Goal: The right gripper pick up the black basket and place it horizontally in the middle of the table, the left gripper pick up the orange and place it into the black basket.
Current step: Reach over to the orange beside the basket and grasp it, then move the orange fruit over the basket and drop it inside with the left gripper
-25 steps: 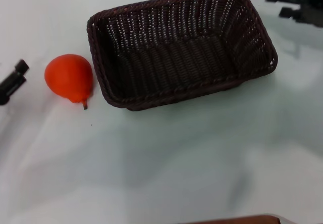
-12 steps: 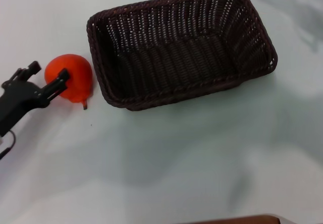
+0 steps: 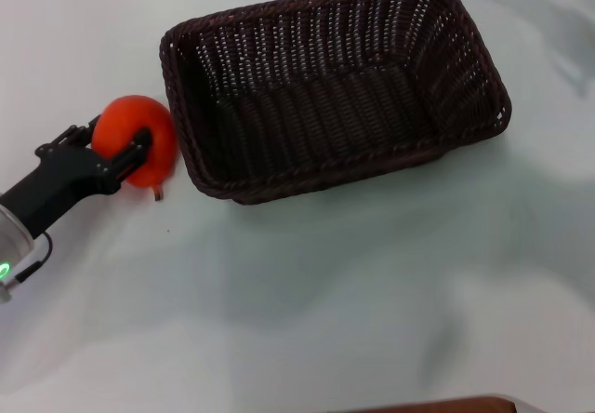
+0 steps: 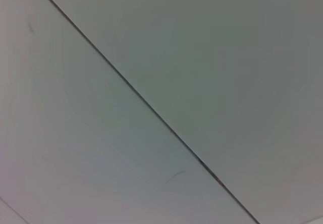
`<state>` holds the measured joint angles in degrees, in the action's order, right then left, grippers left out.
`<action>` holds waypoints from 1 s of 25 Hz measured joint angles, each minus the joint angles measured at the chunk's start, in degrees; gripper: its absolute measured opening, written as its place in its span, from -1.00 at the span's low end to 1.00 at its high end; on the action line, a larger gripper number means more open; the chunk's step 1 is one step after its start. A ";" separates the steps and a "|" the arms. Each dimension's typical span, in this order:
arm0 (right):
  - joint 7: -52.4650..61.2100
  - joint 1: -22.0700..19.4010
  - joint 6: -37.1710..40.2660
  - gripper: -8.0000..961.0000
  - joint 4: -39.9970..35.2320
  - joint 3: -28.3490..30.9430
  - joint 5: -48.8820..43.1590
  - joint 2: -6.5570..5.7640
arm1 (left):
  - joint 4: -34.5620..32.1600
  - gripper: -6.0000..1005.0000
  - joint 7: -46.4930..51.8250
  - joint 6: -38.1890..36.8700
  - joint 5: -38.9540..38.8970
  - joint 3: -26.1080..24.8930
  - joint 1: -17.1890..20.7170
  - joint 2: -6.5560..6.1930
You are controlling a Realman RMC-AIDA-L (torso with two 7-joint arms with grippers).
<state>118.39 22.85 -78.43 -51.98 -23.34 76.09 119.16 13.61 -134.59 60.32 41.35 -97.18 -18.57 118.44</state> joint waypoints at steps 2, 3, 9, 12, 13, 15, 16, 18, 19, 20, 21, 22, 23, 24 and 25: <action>-0.64 0.06 0.11 0.62 0.27 0.30 0.04 0.04 | 0.01 0.57 0.46 -0.03 -0.13 -0.78 0.11 -0.12; -0.97 0.17 0.19 0.62 0.55 0.41 0.07 0.08 | 0.06 0.51 0.66 -0.02 -0.17 -1.36 0.23 -0.17; -2.12 0.59 0.82 0.62 2.54 0.63 0.11 0.06 | 0.65 0.13 0.09 -0.07 -0.01 -3.20 0.81 -0.25; -2.52 0.63 0.84 0.62 2.80 0.78 0.15 0.05 | 0.92 -0.05 0.08 -0.21 -0.04 -3.66 0.95 -0.30; -2.64 0.62 0.84 0.62 2.80 0.86 0.17 0.06 | 1.04 -0.11 0.14 -0.11 -0.09 -4.33 1.09 -0.30; -2.92 0.59 0.84 0.62 2.84 0.91 0.18 0.11 | 1.28 -0.12 0.32 1.03 -0.21 -6.39 1.58 -0.22; -3.12 0.57 0.84 0.62 2.87 0.91 0.19 0.12 | 1.75 -0.13 0.38 3.20 -0.22 -8.39 2.32 -0.13; -3.54 0.57 0.81 0.62 2.91 0.88 0.21 0.12 | 2.92 -0.15 0.53 7.61 -0.19 -10.76 3.50 -0.15; -4.00 0.58 0.82 0.62 2.92 0.90 0.31 0.09 | 4.02 -0.16 0.84 10.23 -0.13 -11.68 4.38 -0.21; -4.53 0.60 0.82 0.62 2.93 0.92 0.61 0.07 | 5.39 -0.17 1.36 12.85 -0.10 -12.26 5.15 -0.25; -5.08 0.61 0.84 0.62 3.01 0.96 1.05 0.06 | 6.72 -0.18 1.92 14.52 -0.09 -12.45 5.82 -0.25; -5.73 0.61 0.87 0.62 3.18 0.99 1.63 0.01 | 8.71 -0.19 2.75 16.66 -0.05 -12.57 6.77 -0.17; -6.35 0.62 0.88 0.62 3.54 1.00 2.17 -0.08 | 10.67 -0.20 3.36 18.12 0.00 -12.44 7.54 0.24; -6.89 0.62 0.95 0.62 3.93 1.03 2.55 -0.20 | 12.27 -0.21 3.56 19.18 0.07 -12.21 8.08 0.84; -7.35 0.62 1.08 0.62 4.32 1.05 2.75 -0.30 | 13.72 -0.23 3.60 20.08 0.42 -11.88 8.39 1.61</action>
<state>111.03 23.47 -77.35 -47.66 -22.29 78.84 118.87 27.33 -131.00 80.40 41.77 -109.06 -10.17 120.04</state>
